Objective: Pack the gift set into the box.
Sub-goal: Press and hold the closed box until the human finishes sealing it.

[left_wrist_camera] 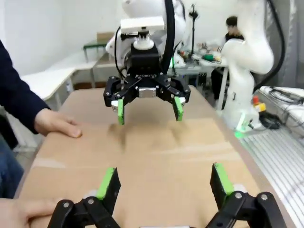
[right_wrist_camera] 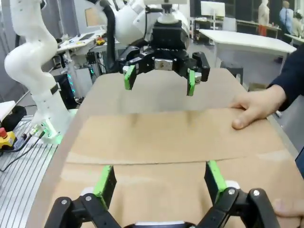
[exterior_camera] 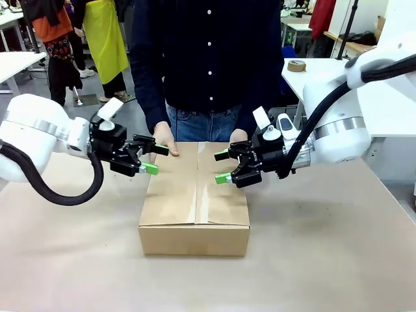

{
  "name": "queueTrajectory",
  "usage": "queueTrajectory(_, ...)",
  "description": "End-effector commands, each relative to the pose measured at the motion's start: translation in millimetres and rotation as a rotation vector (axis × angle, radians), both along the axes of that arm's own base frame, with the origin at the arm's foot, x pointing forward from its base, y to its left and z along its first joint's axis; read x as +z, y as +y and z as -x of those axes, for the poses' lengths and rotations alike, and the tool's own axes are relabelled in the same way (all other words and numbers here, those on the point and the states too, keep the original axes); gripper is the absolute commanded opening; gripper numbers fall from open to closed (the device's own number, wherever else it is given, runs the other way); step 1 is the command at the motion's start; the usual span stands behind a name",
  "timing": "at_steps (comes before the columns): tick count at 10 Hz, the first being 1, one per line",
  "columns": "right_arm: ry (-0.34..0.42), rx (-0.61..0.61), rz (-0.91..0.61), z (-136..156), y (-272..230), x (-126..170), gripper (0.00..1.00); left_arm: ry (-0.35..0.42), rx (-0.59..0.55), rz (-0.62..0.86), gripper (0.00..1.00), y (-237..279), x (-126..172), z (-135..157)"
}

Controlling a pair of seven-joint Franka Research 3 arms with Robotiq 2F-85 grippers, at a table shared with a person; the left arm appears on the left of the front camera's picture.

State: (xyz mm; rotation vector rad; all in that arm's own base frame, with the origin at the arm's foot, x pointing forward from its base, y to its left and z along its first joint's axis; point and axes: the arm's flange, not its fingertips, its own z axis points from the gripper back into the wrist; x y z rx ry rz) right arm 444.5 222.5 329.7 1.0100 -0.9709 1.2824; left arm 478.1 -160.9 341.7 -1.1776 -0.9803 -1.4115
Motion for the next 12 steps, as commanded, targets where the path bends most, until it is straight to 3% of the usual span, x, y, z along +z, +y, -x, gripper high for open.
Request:
queueTrajectory(1, 0.013, -0.051, 0.028, -14.1, 3.6, -6.1, 1.00, -0.100, 0.043, -0.053, 1.00, -19.8, -5.4, 11.8)
queueTrajectory(2, 0.035, -0.052, 0.016, -15.8, 3.3, -9.9, 1.00, -0.093, 0.046, -0.090, 1.00, -31.6, -15.3, 12.8)
queueTrajectory(5, 0.121, -0.057, 0.048, -24.1, 4.7, -23.5, 1.00, -0.177, 0.047, -0.175, 1.00, -40.2, -27.2, 15.7)
queueTrajectory(8, 0.176, 0.012, 0.175, -26.9, 15.0, -33.3, 1.00, -0.122, 0.109, -0.248, 1.00, -29.7, -32.5, 14.4)
queueTrajectory(10, 0.165, 0.045, 0.245, -26.3, 17.0, -42.0, 1.00, -0.081, 0.150, -0.281, 1.00, -25.1, -32.9, 10.9)
queueTrajectory(12, 0.130, 0.040, 0.244, -24.5, 9.2, -46.2, 1.00, -0.092, 0.157, -0.276, 1.00, -21.8, -28.9, 11.1)
